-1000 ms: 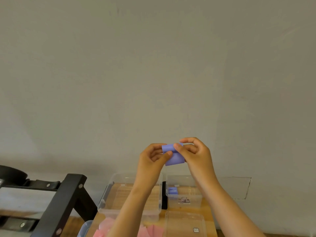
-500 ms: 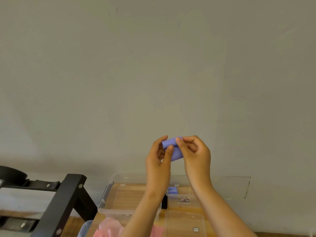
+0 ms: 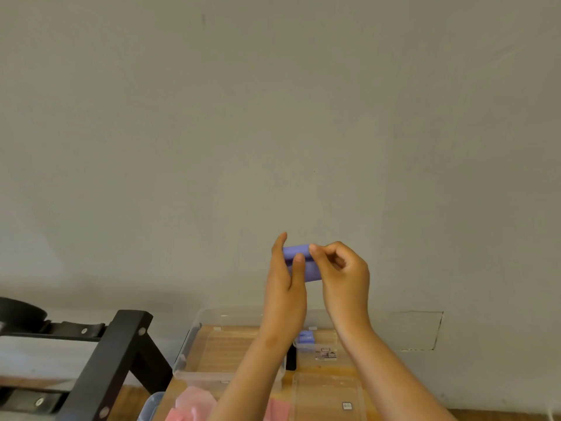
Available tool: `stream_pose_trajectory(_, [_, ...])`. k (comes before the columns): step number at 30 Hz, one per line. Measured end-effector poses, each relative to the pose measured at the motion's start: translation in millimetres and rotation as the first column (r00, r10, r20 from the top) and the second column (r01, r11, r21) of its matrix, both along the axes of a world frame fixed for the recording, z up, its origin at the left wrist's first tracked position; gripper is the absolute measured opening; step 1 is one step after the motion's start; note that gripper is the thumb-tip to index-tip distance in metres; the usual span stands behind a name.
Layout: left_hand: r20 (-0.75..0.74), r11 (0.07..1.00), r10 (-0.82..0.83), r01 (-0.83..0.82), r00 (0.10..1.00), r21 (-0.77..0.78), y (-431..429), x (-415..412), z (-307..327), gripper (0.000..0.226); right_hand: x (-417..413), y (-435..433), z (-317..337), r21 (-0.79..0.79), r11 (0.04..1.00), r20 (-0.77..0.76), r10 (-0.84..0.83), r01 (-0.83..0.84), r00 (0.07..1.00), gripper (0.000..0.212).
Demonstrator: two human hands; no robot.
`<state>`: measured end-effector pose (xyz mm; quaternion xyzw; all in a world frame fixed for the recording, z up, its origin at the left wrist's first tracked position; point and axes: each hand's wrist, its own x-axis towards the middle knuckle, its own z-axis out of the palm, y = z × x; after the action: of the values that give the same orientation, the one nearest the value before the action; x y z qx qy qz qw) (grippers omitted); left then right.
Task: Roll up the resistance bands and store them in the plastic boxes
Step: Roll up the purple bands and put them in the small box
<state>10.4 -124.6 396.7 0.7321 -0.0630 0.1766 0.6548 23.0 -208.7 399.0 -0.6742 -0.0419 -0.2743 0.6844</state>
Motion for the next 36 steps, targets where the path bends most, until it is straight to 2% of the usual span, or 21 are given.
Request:
stream_pose_trajectory(5, [0.008,0.999,0.039,-0.039,0.999,-0.001,12.2,2.8,2.1,0.024,1.2,-3.3,-3.1,0.016,0.998,-0.032,0.055,-0.054,0.998,0.020])
stream_pose_trajectory(9, [0.016,1.000,-0.019,0.019,1.000,-0.009,24.5,3.4,2.7,0.023,3.3,-11.8,-2.5,0.095,0.972,-0.107,0.223,-0.213,0.969,0.013])
stream_pose_trajectory(12, [0.025,0.997,-0.073,0.073,0.997,-0.001,29.9,2.2,4.2,0.025,8.3,-17.1,0.3,0.097,0.964,-0.175,0.261,-0.247,0.949,0.016])
stream_pose_trajectory(14, [0.025,0.995,-0.093,0.094,0.995,-0.015,32.2,2.0,3.1,0.029,9.6,-19.3,1.1,0.089,0.955,-0.180,0.293,-0.281,0.939,0.017])
stream_pose_trajectory(17, [-0.015,0.985,-0.130,0.128,0.991,-0.116,33.6,1.1,-0.9,0.026,6.5,-21.8,0.4,0.116,0.938,-0.144,0.340,-0.325,0.929,0.016])
stream_pose_trajectory(20, [-0.068,0.977,-0.165,0.154,0.984,-0.151,32.5,2.5,-8.8,0.018,6.1,-24.9,-1.9,0.121,0.935,-0.119,0.347,-0.334,0.930,0.018])
stream_pose_trajectory(23, [-0.083,0.967,-0.186,0.167,0.979,-0.195,30.6,5.7,-13.8,0.025,10.2,-28.1,-8.3,0.075,0.942,-0.132,0.335,-0.328,0.933,0.019])
stream_pose_trajectory(27, [-0.084,0.976,-0.157,0.142,0.984,-0.166,26.5,13.4,-18.2,0.025,16.9,-32.5,-21.0,0.043,0.946,-0.154,0.323,-0.320,0.934,0.020])
stream_pose_trajectory(30, [-0.122,0.978,-0.134,0.111,0.984,-0.176,25.9,25.0,-27.6,0.016,24.3,-36.2,-30.6,0.081,0.947,-0.198,0.321,-0.311,0.926,0.024])
stream_pose_trajectory(36, [-0.155,0.979,-0.102,0.071,0.983,-0.190,11.0,49.1,-52.2,0.026,49.7,-43.2,-48.9,0.123,0.974,-0.294,0.218,-0.190,0.930,0.018])
